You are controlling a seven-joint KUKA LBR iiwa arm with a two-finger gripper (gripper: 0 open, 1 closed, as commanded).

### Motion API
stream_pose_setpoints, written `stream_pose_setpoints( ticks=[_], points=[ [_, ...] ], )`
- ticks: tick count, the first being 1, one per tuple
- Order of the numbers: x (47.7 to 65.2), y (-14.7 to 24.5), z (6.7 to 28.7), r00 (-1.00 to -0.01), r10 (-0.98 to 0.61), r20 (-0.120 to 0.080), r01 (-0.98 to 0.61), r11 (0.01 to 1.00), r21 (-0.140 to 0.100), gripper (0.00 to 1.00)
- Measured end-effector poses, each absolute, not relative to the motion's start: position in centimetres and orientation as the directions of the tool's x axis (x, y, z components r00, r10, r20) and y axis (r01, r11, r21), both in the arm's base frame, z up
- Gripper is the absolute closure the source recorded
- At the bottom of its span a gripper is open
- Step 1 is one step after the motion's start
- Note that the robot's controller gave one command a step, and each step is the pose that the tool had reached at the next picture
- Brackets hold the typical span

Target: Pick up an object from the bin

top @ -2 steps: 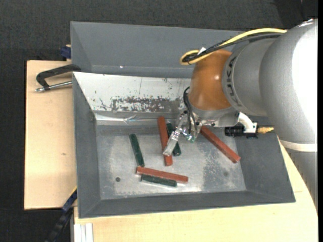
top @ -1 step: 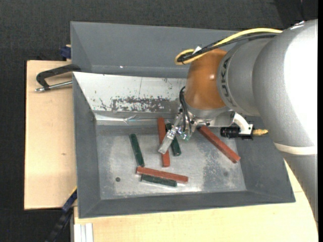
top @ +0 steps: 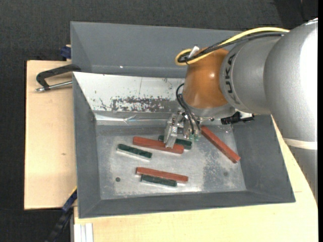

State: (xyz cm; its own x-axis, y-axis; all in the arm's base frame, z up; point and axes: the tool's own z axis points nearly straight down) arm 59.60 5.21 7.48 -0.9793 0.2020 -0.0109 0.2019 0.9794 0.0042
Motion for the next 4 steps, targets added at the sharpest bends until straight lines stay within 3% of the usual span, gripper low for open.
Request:
stream_pose_setpoints(
  ticks=[1,2,3,4],
  points=[
    [59.4,5.2,7.2,-0.979,0.202,-0.005,0.202,0.979,0.002,0.0],
    [59.3,5.2,7.2,-0.979,0.201,-0.004,0.201,0.979,0.002,1.0],
    [59.3,5.2,7.2,-0.979,0.202,-0.004,0.202,0.979,0.002,1.0],
    [59.2,3.4,17.5,-0.999,0.037,-0.006,0.037,0.999,0.001,1.0]
  ],
)
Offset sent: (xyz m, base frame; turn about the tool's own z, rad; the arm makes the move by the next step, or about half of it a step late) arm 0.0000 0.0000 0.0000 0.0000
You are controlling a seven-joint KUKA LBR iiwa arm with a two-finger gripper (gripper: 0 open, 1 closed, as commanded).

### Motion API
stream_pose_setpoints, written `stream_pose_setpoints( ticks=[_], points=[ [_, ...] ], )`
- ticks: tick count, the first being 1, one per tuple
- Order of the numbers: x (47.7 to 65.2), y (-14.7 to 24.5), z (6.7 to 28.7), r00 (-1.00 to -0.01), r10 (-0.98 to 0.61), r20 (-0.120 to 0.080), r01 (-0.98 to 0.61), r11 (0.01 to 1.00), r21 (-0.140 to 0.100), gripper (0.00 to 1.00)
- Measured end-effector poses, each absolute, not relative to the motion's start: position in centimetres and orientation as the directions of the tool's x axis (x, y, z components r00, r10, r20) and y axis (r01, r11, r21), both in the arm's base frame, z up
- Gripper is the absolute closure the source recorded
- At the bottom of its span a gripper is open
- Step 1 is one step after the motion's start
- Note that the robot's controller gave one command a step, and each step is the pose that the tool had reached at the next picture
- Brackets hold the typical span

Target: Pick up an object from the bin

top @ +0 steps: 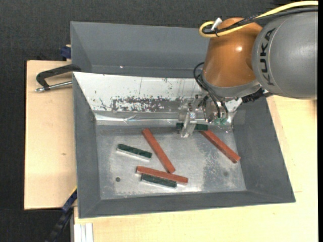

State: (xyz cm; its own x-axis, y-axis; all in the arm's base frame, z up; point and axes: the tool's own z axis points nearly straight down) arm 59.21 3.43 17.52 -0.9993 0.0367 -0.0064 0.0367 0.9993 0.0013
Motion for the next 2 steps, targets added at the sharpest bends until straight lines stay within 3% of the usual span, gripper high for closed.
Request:
stream_pose_setpoints(
  ticks=[1,2],
  points=[
    [59.2,3.4,17.5,-0.999,0.037,-0.006,0.037,0.999,0.001,1.0],
    [58.3,3.1,24.4,-0.999,0.049,-0.006,0.049,0.999,0.002,1.0]
  ],
)
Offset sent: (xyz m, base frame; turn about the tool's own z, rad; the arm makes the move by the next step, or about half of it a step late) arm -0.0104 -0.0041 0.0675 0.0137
